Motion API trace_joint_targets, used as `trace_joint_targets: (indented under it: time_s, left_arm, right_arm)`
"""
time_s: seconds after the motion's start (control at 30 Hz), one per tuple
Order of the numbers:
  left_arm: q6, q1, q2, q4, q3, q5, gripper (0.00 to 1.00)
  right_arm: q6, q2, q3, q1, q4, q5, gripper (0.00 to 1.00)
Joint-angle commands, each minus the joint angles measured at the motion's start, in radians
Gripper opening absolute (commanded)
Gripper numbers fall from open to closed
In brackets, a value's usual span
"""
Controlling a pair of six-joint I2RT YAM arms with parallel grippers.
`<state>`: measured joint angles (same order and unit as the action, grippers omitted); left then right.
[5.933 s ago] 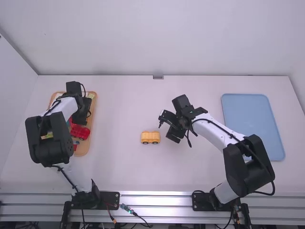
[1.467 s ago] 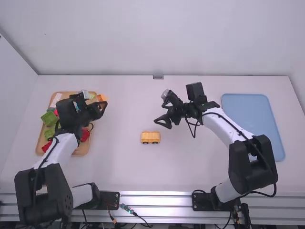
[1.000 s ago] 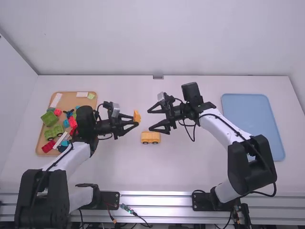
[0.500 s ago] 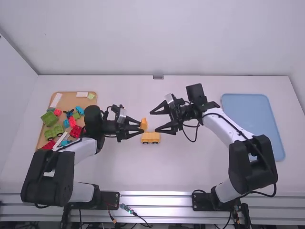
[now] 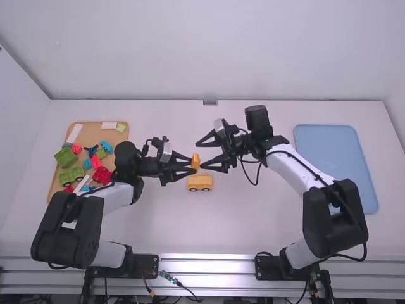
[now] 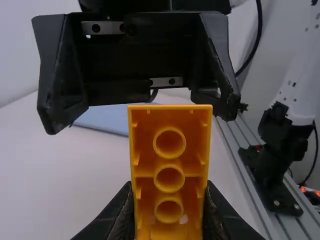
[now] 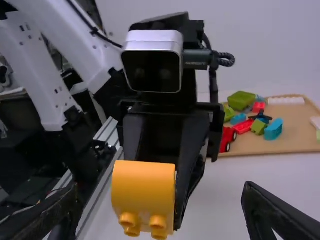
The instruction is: Assemble lego blocks to make yellow taxi
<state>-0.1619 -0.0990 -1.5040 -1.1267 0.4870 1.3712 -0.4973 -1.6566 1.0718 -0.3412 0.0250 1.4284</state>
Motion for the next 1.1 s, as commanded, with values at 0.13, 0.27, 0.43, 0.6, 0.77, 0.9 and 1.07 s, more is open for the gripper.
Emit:
trace_joint_targets:
  time_s: [0.13,0.27,0.43,0.6,0.77,0.9,1.07]
  left_arm:
    - [-0.017,-0.006,-0.006,0.009,0.037,-0.060,0.01]
    - [-0.009,-0.006,-0.006,0.053,0.069,-0.055,0.01]
    - [-0.009,-0.006,-0.006,0.059,0.085,-0.048,0.01]
    - [0.040,-0.006,-0.006,0.107,0.082,-0.052,0.01]
    - [0.062,-0.006,-0.006,0.130,0.082,-0.052,0.02]
    - [0.062,-0.006,-0.006,0.126,0.082,-0.052,0.01]
    - [0.062,-0.006,-0.006,0.126,0.082,-0.053,0.01]
  right_arm:
    - [0.210,0.009,-0.035,-0.033,-0.132,-0.093,0.80]
    - [0.317,0.009,-0.078,-0.028,-0.275,-0.100,0.77]
    - [0.453,0.009,-0.139,-0.011,-0.470,-0.099,0.67]
    - [0.551,0.009,-0.173,-0.011,-0.611,-0.098,0.61]
    - [0.553,0.009,-0.180,-0.021,-0.628,-0.098,0.59]
    - [0.554,0.009,-0.181,-0.018,-0.627,-0.098,0.51]
    - [0.553,0.009,-0.181,-0.021,-0.628,-0.093,0.43]
